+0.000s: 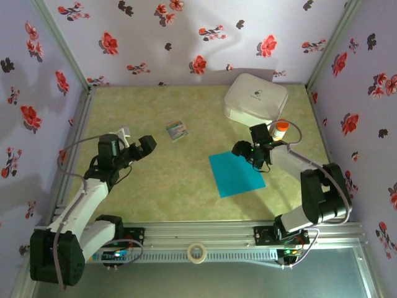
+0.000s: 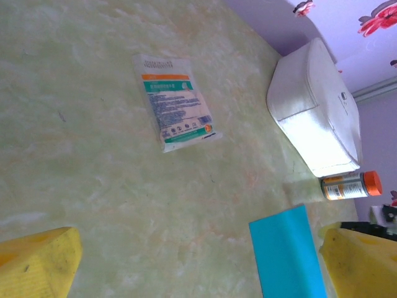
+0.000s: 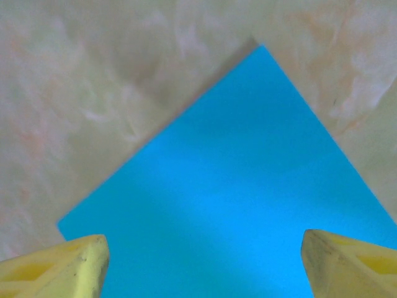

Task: Fold a paper plane with a square sheet of paper (pick it up from the middle)
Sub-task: Move the square sheet of paper to the center of the table.

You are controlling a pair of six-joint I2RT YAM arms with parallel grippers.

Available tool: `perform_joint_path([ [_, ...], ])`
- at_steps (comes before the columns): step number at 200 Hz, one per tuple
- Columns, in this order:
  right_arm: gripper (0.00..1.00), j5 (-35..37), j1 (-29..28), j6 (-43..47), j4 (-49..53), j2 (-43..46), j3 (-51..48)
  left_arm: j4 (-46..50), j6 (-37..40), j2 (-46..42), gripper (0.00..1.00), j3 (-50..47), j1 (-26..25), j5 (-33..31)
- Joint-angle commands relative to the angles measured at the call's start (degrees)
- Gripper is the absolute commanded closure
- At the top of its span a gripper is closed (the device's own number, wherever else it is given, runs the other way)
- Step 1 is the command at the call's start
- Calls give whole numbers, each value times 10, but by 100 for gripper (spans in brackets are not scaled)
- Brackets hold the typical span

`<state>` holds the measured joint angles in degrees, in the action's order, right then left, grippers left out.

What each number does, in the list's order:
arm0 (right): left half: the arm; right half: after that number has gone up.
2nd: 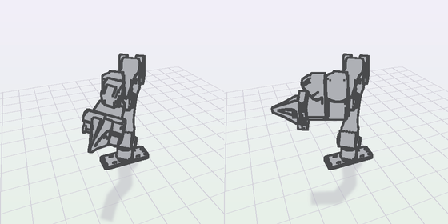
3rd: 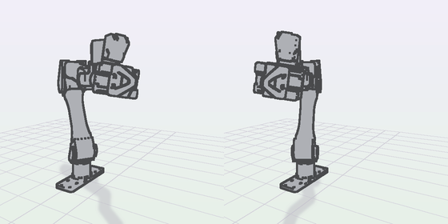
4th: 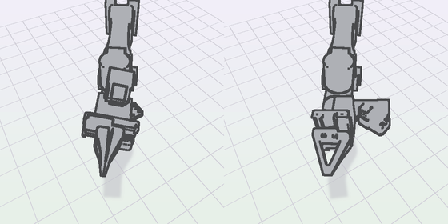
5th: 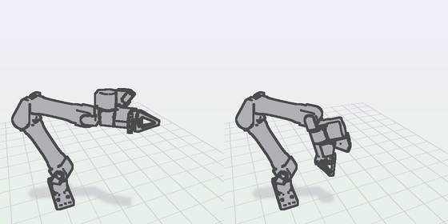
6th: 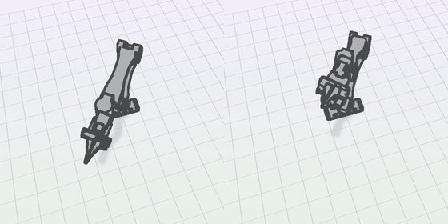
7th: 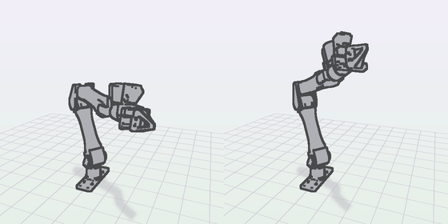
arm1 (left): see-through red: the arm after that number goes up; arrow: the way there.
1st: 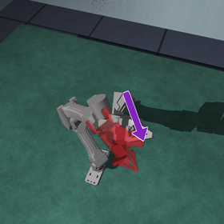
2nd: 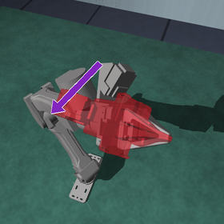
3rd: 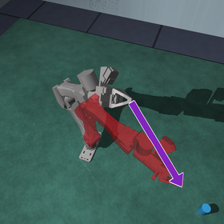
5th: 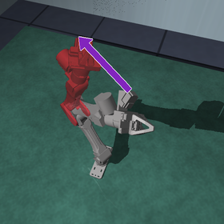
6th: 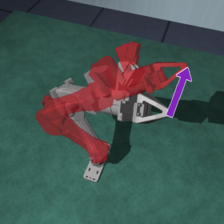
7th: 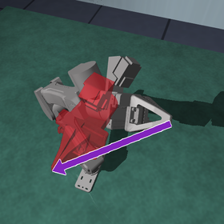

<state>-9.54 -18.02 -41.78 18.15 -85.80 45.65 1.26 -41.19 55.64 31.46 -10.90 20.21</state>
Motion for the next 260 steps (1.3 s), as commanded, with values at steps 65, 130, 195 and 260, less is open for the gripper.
perform_joint_path([
  [65, 19, -1, -81, -209, -109, -31, -60, 107, 125, -57, 0, 41, -1, -117],
  [130, 21, 79, -208, -386, -141, -42, -52, 91, 98, -138, 0, -7, 2, -146],
  [195, 20, 53, -220, -386, -197, -18, -55, 68, 35, -69, 3, 4, -3, -38],
  [260, 16, 121, -134, -185, -3, 114, -21, 199, -7, 106, 28, 148, -190, -117],
])
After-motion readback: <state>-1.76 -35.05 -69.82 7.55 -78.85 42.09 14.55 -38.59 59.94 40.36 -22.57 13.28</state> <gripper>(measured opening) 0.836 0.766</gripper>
